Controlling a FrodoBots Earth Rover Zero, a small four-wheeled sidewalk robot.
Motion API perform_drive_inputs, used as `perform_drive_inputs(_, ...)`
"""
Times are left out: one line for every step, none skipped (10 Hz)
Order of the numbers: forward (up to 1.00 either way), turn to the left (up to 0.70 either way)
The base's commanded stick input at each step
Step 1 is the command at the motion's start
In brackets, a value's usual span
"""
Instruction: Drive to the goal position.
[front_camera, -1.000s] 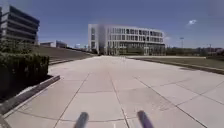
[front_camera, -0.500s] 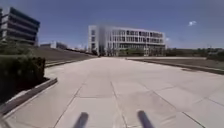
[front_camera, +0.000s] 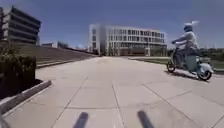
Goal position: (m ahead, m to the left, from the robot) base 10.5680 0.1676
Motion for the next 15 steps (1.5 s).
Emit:
perform_drive_inputs(0.70,0.27)
perform_drive_inputs(0.70,0.27)
perform_drive_inputs(0.70,0.09)
perform_drive_inputs(0.70,0.16)
perform_drive_inputs(0.70,0.27)
perform_drive_inputs(0.70,0.27)
perform_drive_inputs(0.70,0.27)
perform_drive_inputs(0.70,0.27)
perform_drive_inputs(0.70,0.27)
perform_drive_inputs(0.70,0.27)
perform_drive_inputs(0.70,0.00)
perform_drive_inputs(0.70,0.00)
perform_drive_inputs(0.70,0.00)
perform_drive_inputs(0.70,0.00)
perform_drive_inputs(0.70,0.00)
